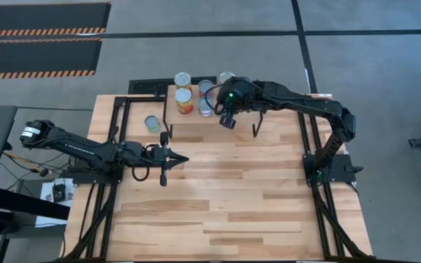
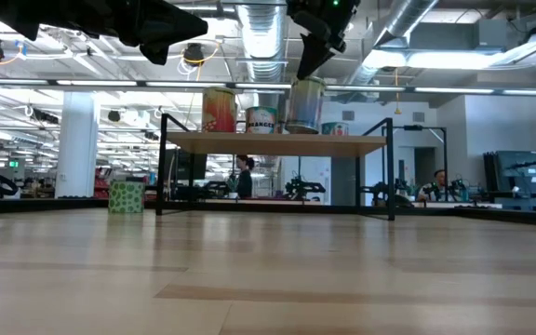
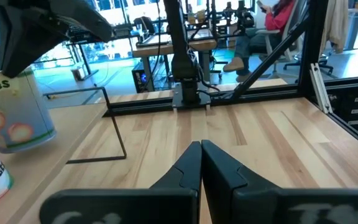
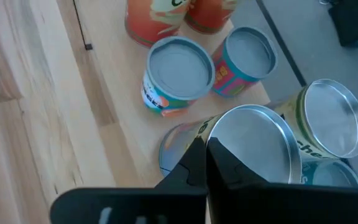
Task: Pick and place cans onto a shelf
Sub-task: Put the canned peaches on the shelf, then put the canned green peas on the shelf
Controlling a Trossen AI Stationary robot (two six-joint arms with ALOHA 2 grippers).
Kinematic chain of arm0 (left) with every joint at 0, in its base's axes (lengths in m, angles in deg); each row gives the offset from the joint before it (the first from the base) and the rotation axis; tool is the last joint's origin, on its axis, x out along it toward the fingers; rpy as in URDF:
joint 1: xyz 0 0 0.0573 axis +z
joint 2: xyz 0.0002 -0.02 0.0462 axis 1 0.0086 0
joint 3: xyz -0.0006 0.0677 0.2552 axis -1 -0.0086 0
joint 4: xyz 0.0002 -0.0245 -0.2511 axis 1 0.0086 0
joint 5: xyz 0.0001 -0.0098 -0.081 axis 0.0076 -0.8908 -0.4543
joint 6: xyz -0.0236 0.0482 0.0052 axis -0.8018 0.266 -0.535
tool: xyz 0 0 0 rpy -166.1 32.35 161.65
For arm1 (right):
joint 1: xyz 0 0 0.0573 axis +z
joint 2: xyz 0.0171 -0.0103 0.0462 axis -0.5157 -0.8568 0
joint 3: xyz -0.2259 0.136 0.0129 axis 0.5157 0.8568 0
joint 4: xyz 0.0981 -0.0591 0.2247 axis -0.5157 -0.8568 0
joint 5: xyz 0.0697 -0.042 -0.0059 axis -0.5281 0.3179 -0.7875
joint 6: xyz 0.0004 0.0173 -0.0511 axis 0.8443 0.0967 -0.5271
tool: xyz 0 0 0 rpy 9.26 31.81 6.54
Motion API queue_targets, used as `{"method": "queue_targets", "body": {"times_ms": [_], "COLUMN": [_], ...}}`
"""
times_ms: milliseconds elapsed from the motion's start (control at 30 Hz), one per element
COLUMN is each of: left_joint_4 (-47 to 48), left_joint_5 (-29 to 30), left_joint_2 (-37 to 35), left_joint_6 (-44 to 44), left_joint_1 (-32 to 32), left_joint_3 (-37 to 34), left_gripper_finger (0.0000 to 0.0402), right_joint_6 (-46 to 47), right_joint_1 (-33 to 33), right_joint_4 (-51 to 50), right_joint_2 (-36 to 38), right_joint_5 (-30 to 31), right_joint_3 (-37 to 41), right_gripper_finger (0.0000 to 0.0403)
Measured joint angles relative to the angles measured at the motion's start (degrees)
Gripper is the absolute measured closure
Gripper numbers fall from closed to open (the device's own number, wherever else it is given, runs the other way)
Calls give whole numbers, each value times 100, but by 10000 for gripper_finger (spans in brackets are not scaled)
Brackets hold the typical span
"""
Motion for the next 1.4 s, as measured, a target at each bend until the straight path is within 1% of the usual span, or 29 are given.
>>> {"method": "queue_targets", "body": {"times_ms": [233,367,633,800,967,1100,1167,1233,1300,1400], "left_joint_4": [0,0,1,0,5,136,319,639,955,1455], "left_joint_5": [0,0,0,0,0,0,0,11,45,290], "left_joint_2": [0,0,-2,-2,-2,-88,-255,-490,-745,-1141], "left_joint_6": [0,0,0,-42,-43,-15,-20,-22,-22,-32], "left_joint_1": [0,0,0,0,0,0,0,0,0,-33], "left_joint_3": [0,0,0,0,0,0,0,0,0,0], "left_gripper_finger": [401,401,401,401,401,401,401,401,401,401], "right_joint_6": [-98,-120,-158,-144,-209,-412,-487,-597,-685,-758], "right_joint_1": [-84,-74,-93,-87,25,219,385,569,750,976], "right_joint_4": [26,119,161,179,352,420,295,360,599,1416], "right_joint_2": [-115,-274,-293,-293,-290,-72,99,297,531,997], "right_joint_5": [-109,-30,-59,-4,449,495,548,595,592,499], "right_joint_3": [11,4,0,0,0,4,6,166,475,1327], "right_gripper_finger": [395,386,369,334,283,256,259,281,317,382]}}
